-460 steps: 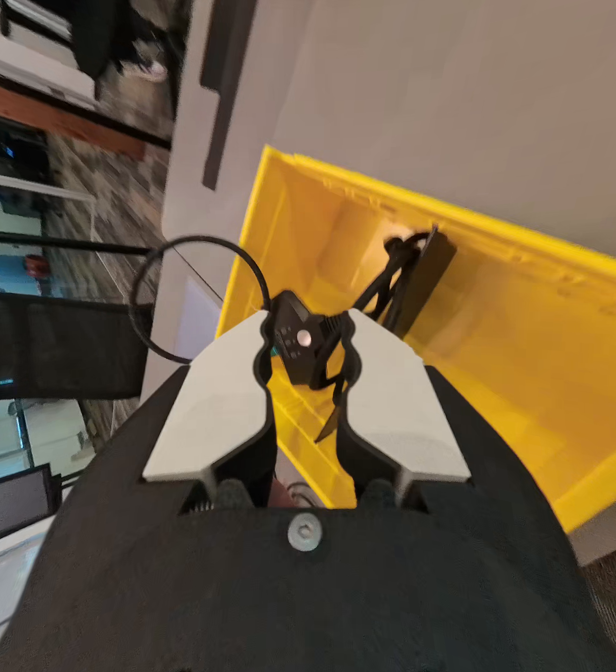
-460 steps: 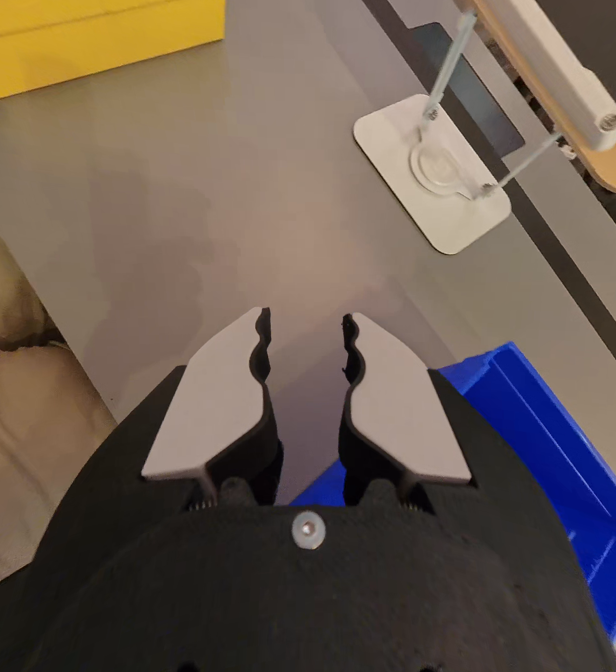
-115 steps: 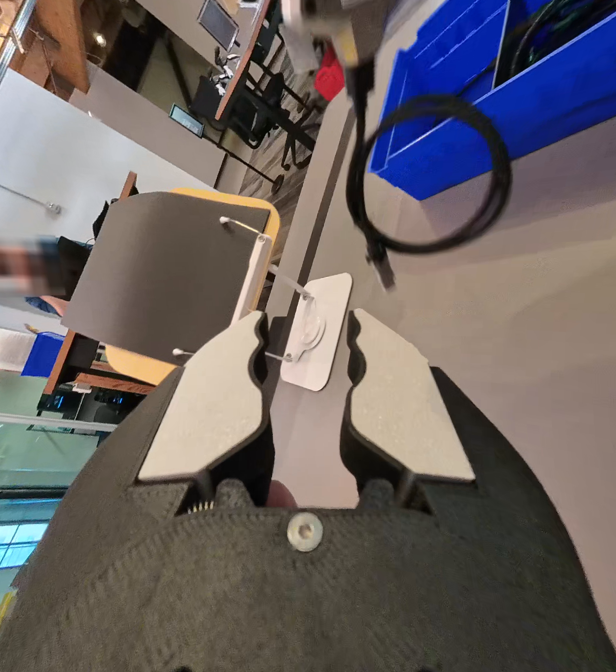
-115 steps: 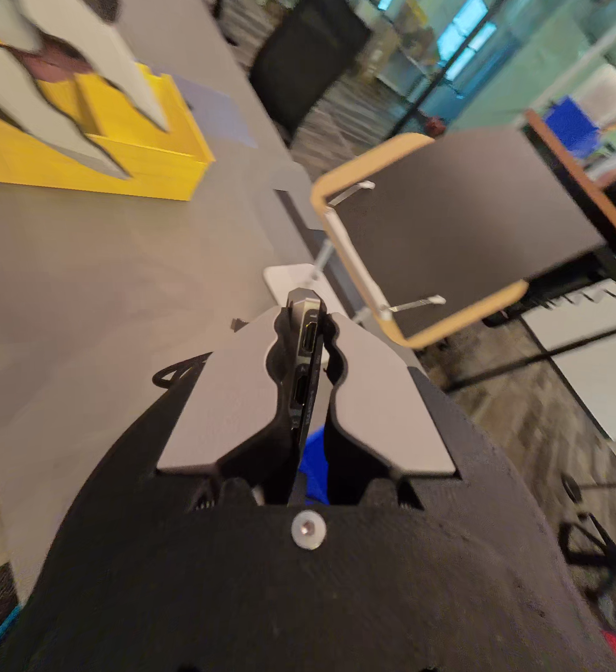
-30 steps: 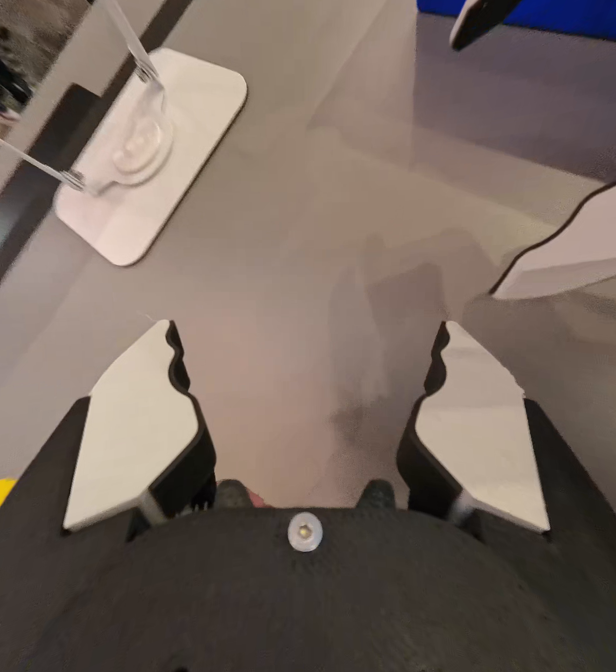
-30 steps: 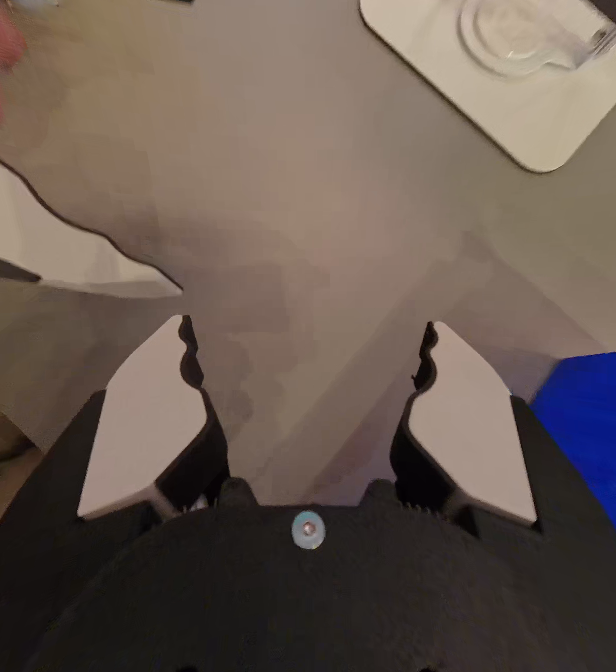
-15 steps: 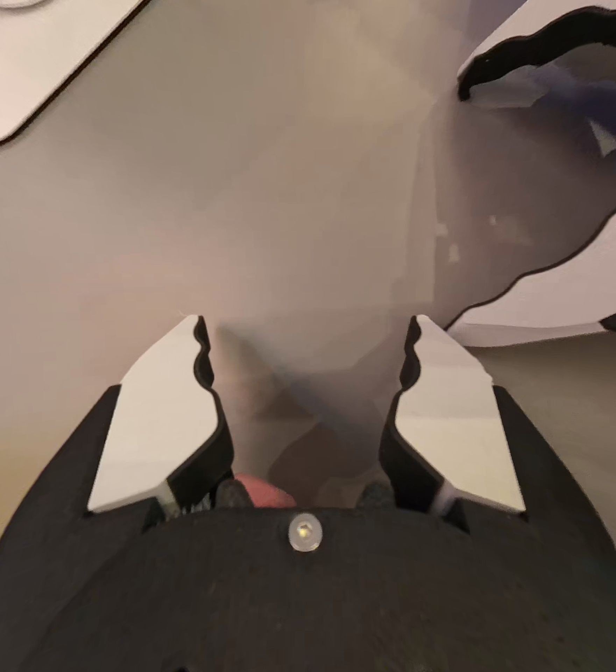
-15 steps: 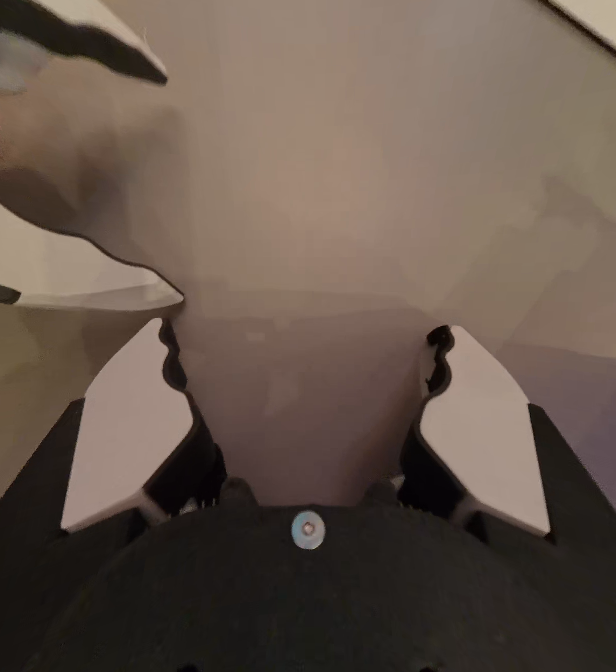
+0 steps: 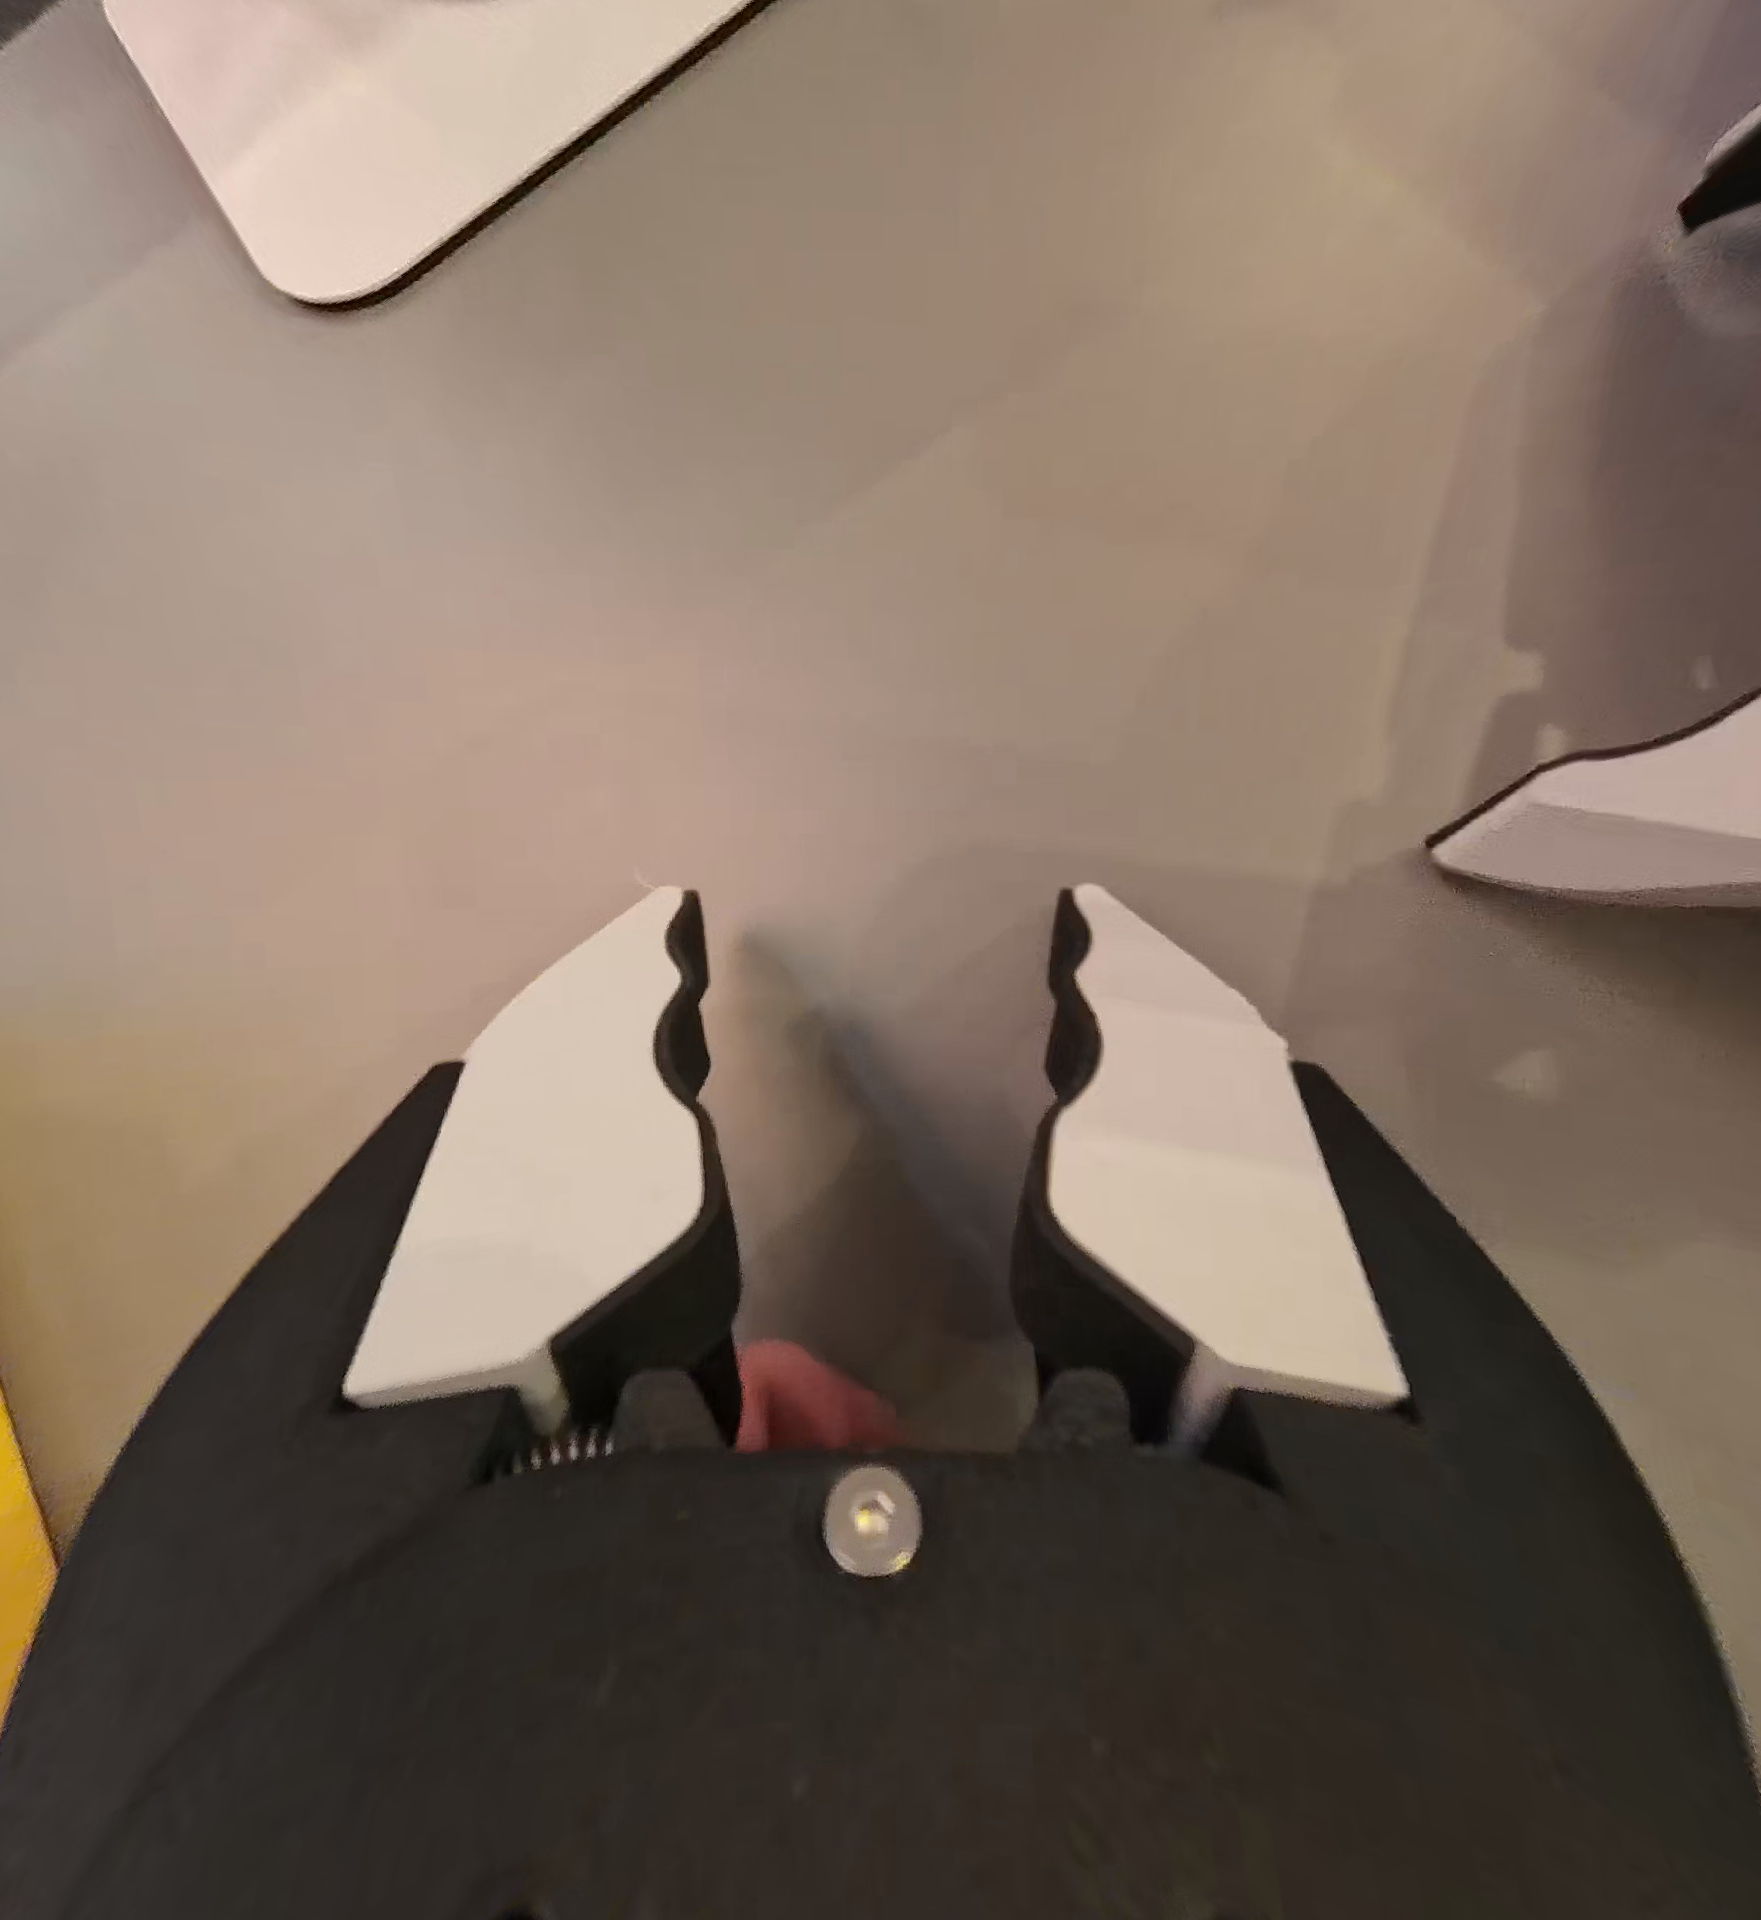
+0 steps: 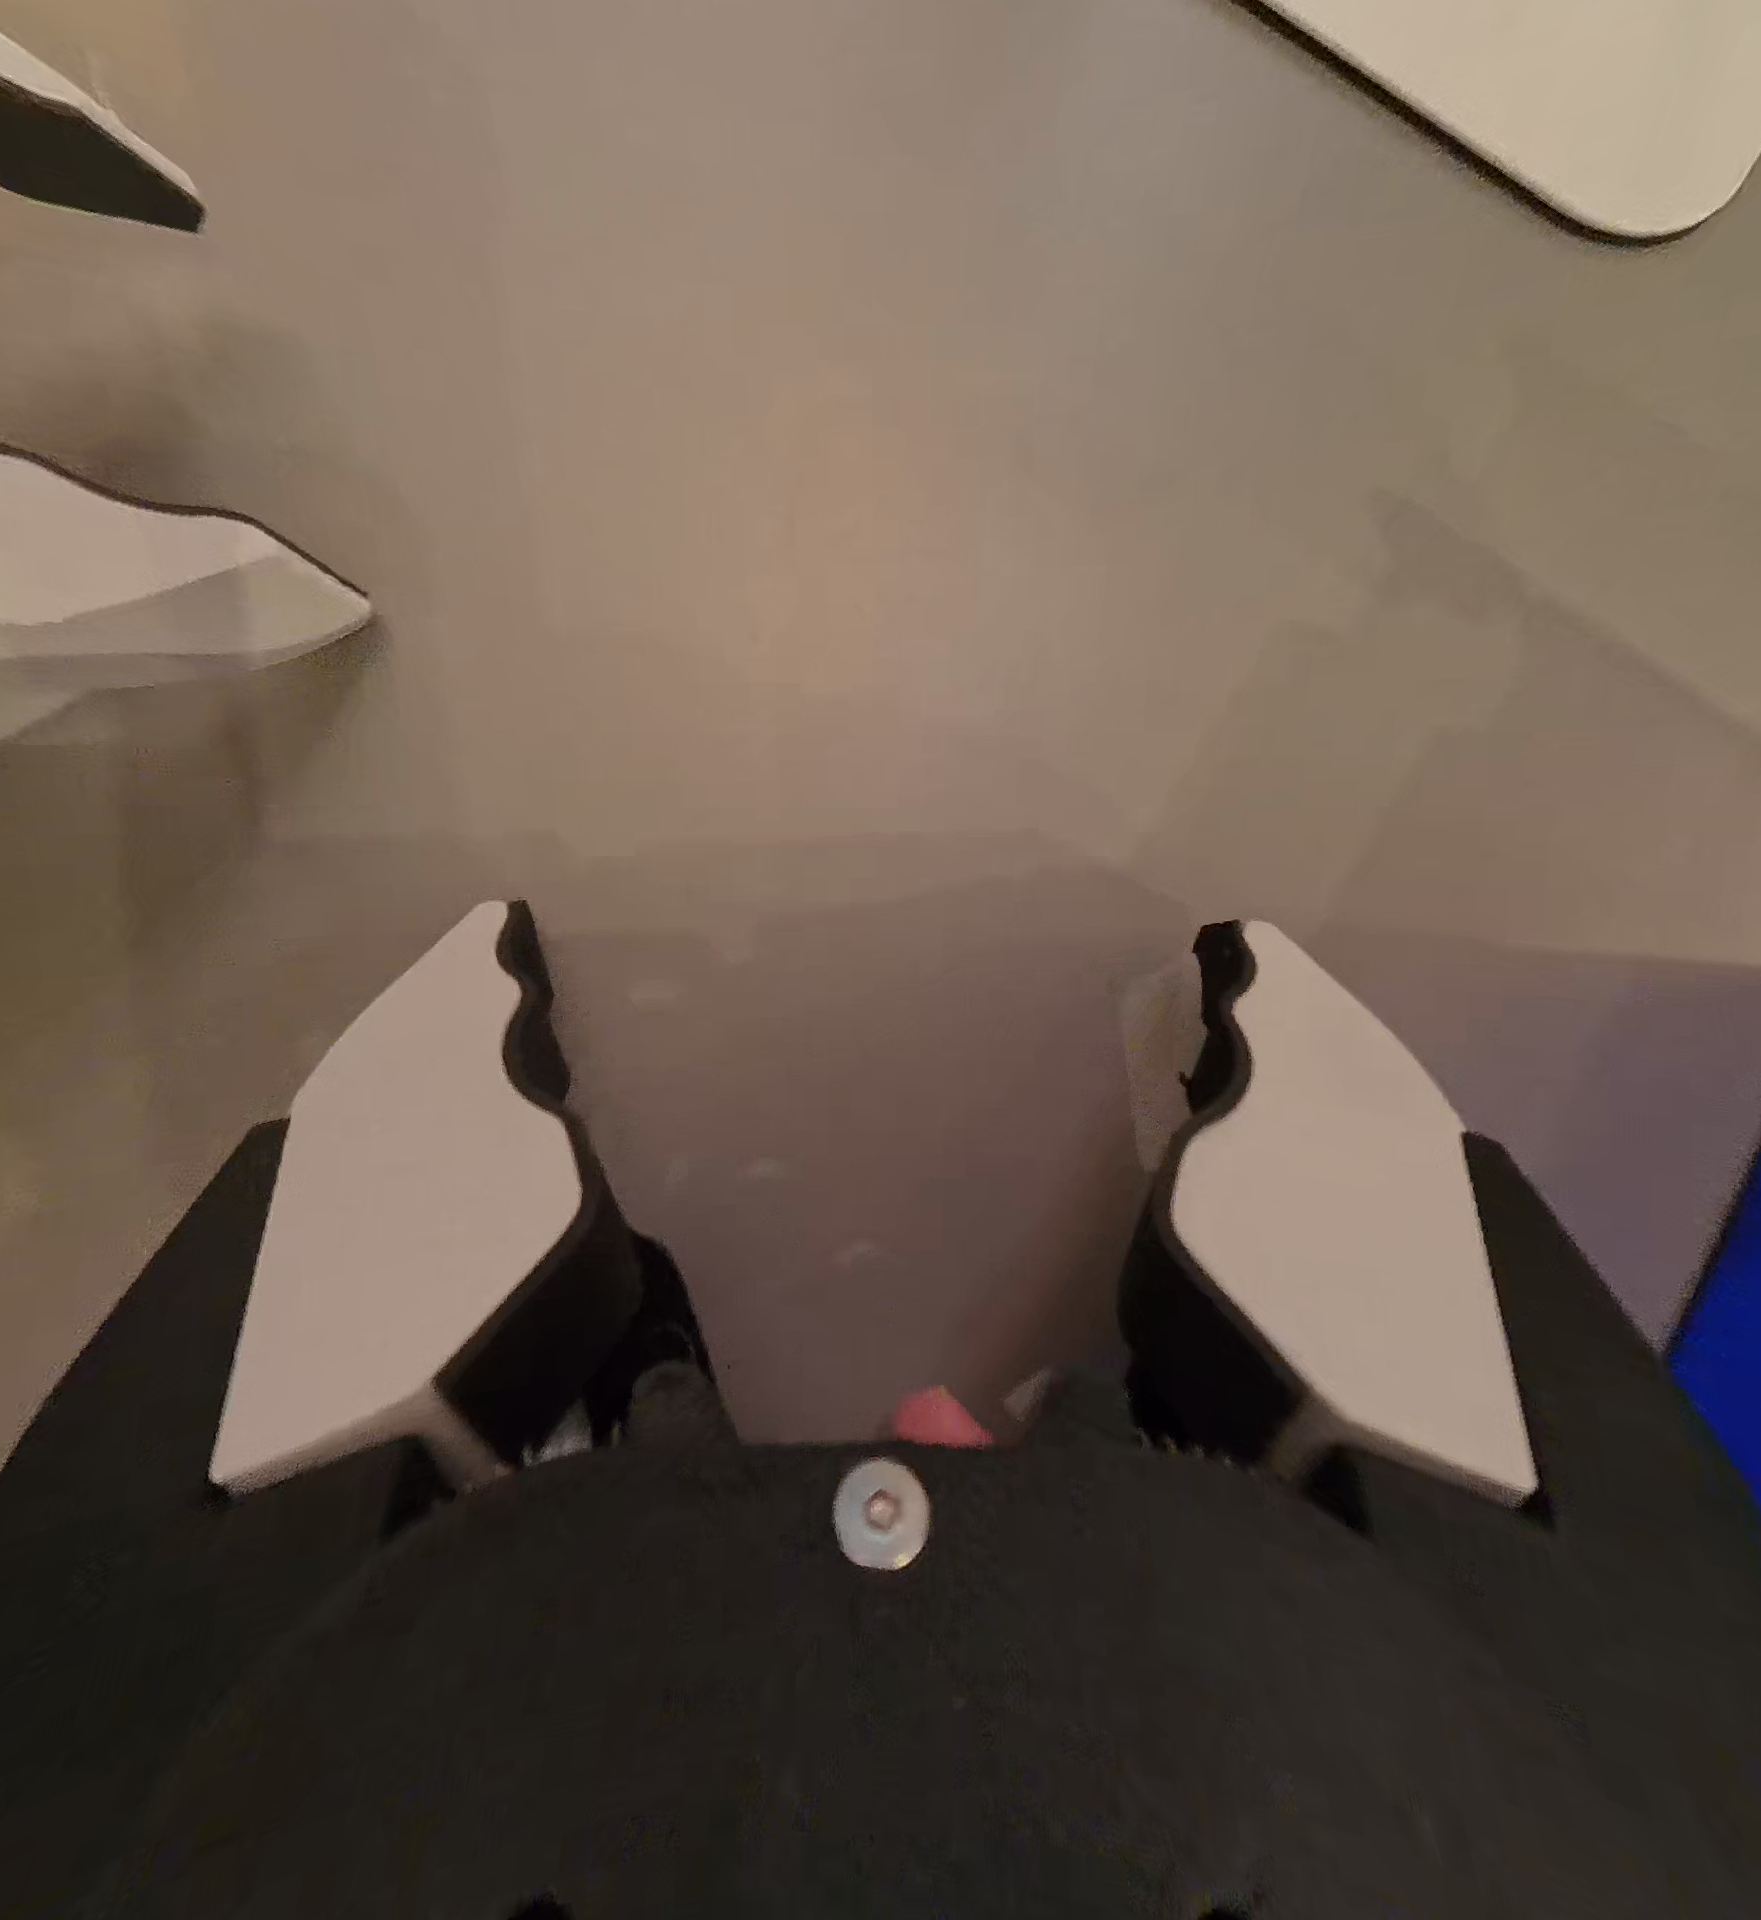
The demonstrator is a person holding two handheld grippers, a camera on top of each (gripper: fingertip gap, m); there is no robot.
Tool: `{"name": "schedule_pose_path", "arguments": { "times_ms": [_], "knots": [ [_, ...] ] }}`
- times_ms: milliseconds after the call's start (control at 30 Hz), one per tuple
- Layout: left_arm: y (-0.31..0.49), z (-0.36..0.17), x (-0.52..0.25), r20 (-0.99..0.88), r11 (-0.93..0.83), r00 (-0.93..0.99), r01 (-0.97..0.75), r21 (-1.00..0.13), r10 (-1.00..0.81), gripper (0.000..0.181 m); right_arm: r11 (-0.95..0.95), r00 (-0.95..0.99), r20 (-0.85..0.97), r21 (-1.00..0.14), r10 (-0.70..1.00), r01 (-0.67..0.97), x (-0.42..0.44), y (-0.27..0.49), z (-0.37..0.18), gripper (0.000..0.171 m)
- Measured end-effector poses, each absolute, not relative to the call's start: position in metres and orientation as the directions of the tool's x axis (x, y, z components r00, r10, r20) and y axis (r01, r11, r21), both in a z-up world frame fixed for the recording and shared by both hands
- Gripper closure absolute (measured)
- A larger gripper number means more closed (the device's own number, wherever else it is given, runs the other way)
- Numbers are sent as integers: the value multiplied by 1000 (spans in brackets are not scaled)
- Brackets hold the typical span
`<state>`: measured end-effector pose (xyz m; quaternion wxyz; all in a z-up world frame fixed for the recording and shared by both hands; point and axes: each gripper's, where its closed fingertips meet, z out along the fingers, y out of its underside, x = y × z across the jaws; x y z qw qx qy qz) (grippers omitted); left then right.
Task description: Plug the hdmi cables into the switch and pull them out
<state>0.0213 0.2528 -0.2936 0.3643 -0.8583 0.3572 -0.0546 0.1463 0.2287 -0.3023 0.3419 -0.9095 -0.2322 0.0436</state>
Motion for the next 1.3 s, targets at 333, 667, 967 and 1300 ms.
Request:
{"name": "schedule_pose_path", "arguments": {
  "times_ms": [333,667,967,1300],
  "knots": [
    [260,-296,-5,-254,-537,781,-589,-604,-571,161,-695,891,18,-619,453,366,156,236,-308,44],
    [229,-292,24,202,-623,690,-439,-647,-695,90,-689,887,21,-621,462,374,149,235,-307,45],
    [221,-305,25,49,-538,674,-542,-646,-738,61,-696,913,16,-642,407,321,156,240,-312,26],
    [207,-306,31,-17,-490,642,-602,-630,-766,67,-696,913,16,-642,407,321,156,240,-312,26]
  ]
}}
